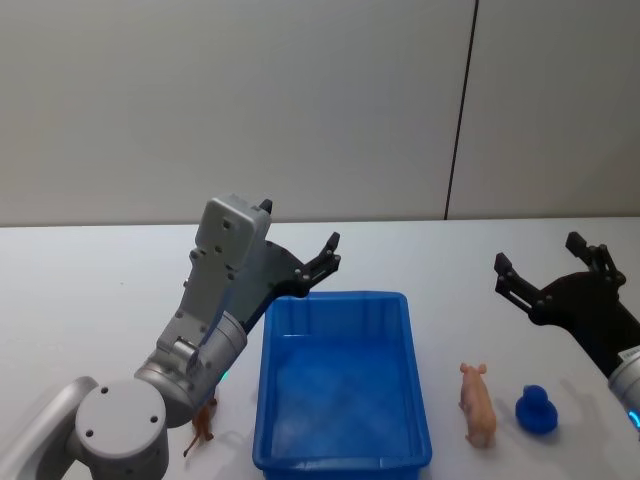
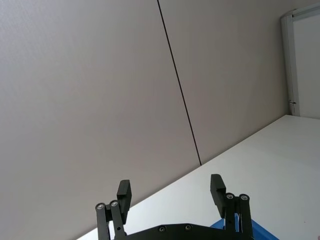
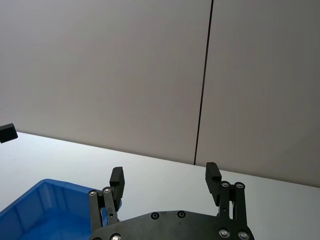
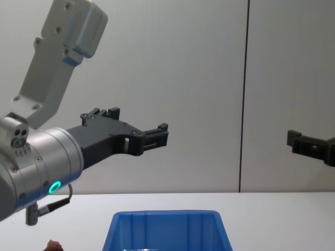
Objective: Pick up the two dolls from the table and place them into the box.
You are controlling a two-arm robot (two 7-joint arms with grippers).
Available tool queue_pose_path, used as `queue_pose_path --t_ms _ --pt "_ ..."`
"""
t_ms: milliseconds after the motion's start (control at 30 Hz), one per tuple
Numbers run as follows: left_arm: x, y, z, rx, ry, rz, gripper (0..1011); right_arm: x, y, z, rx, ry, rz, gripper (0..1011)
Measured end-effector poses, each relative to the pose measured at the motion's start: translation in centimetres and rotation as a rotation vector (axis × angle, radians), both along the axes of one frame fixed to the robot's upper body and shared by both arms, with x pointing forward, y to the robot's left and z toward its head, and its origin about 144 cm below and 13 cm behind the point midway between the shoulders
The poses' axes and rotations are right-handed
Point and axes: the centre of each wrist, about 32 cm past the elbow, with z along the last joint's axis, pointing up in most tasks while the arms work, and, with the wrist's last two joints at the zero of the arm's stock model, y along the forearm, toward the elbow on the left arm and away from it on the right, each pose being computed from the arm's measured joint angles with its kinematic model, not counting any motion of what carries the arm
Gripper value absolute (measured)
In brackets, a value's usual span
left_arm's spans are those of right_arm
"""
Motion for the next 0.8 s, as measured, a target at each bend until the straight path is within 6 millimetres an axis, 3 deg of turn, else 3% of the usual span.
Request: queue_pose_path --t_ms 800 --pt "0.0 0.0 0.0 0.0 0.0 0.0 1003 0.0 0.0 0.0 0.0 0.0 0.0 1001"
